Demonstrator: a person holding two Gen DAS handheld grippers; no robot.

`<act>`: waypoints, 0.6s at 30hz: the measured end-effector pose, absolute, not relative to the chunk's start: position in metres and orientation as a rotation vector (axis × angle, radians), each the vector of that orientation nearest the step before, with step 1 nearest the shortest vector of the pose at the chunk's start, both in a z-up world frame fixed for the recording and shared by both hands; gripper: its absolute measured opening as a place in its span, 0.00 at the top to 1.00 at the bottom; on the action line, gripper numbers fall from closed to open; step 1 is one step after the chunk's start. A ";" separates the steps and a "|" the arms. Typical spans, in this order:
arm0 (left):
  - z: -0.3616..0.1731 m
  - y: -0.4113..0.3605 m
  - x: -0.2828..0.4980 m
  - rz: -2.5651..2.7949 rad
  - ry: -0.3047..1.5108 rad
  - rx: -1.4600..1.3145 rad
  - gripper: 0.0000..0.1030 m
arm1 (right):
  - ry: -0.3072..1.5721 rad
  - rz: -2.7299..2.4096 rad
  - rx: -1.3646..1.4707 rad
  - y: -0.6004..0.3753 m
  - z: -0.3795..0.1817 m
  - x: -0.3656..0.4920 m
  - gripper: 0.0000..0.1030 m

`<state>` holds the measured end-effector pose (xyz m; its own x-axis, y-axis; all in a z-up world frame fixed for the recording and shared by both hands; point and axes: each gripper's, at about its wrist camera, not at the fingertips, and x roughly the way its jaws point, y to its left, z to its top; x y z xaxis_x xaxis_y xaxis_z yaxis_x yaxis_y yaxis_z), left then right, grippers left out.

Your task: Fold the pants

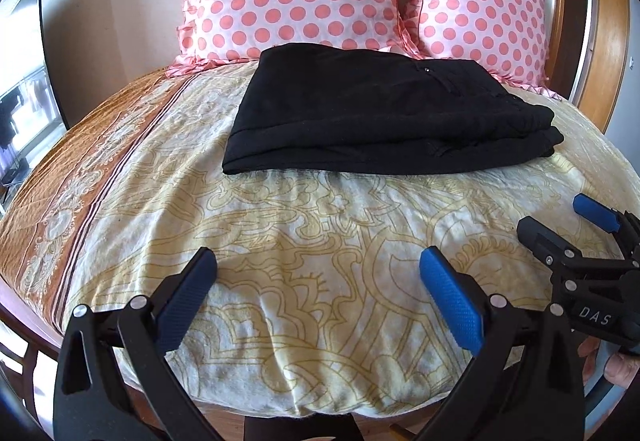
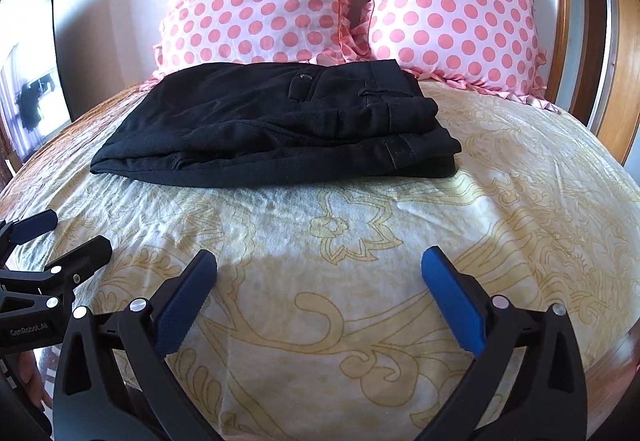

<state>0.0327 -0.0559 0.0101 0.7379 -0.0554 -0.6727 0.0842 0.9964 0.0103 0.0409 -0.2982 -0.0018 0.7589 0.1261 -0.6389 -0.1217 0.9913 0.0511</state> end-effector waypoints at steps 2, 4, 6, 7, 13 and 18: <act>0.010 -0.056 0.033 -0.073 0.736 0.038 0.02 | 0.693 0.135 0.007 -0.298 -0.002 0.040 0.01; 0.010 -0.056 0.033 -0.072 0.739 0.038 0.02 | 0.691 0.135 0.007 -0.298 -0.002 0.040 0.01; 0.010 -0.056 0.034 -0.072 0.746 0.038 0.02 | 0.687 0.135 0.007 -0.298 -0.002 0.039 0.01; 0.010 -0.056 0.034 -0.072 0.747 0.038 0.02 | 0.685 0.135 0.008 -0.298 -0.003 0.039 0.01; 0.010 -0.056 0.035 -0.072 0.750 0.038 0.02 | 0.684 0.136 0.008 -0.299 -0.002 0.039 0.01; 0.010 -0.055 0.036 -0.072 0.749 0.038 0.02 | 0.684 0.138 0.007 -0.300 -0.002 0.039 0.01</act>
